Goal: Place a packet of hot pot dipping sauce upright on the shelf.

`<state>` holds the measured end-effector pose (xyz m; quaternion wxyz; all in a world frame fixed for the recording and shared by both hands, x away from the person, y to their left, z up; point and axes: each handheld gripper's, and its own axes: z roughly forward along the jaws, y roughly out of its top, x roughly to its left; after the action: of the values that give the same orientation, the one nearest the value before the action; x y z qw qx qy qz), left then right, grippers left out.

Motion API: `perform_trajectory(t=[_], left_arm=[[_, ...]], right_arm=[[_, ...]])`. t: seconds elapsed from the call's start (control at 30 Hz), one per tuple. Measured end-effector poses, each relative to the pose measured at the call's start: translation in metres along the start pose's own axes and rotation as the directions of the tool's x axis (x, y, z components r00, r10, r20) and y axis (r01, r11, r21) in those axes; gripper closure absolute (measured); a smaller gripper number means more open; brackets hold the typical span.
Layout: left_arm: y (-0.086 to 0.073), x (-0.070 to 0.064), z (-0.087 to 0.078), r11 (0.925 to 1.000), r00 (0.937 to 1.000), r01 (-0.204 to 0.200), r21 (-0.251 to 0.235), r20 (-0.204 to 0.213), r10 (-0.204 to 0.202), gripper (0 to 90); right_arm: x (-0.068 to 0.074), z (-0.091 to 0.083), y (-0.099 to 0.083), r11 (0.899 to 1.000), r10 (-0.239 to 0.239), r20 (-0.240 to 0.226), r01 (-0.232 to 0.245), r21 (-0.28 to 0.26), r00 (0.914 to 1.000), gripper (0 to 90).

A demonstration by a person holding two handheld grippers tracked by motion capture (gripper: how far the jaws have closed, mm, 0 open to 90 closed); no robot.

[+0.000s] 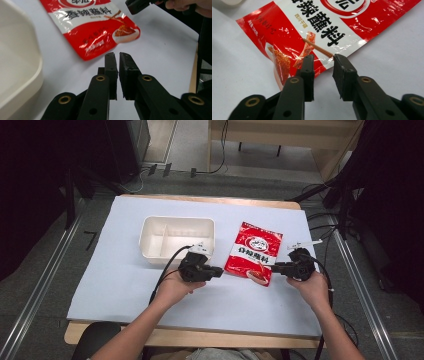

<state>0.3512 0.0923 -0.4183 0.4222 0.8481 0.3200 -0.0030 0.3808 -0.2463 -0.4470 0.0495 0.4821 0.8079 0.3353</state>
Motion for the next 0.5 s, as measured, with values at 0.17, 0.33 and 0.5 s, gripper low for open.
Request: perform_trajectory(t=[0.17, 0.33, 0.5], left_arm=[[0.013, -0.006, 0.030, 0.9999, 1.0000, 0.005, 0.013, 0.008, -0.005, 86.2], [0.026, -0.011, 0.057, 0.9999, 0.9998, -0.002, 0.013, -0.018, 0.002, 86.3], [0.025, -0.002, 0.076, 0.9991, 0.9970, 0.003, 0.042, -0.077, 0.000, 88.1]], right_arm=[[-0.003, 0.000, 0.002, 1.000, 0.000, 0.002, 0.000, -0.009, 1.0000, 68.8], [-0.007, 0.000, 0.004, 1.000, 0.006, 0.001, -0.006, -0.011, 1.0000, 67.2], [-0.012, 0.000, 0.005, 1.000, 0.019, -0.001, -0.019, -0.017, 0.9998, 64.0]])
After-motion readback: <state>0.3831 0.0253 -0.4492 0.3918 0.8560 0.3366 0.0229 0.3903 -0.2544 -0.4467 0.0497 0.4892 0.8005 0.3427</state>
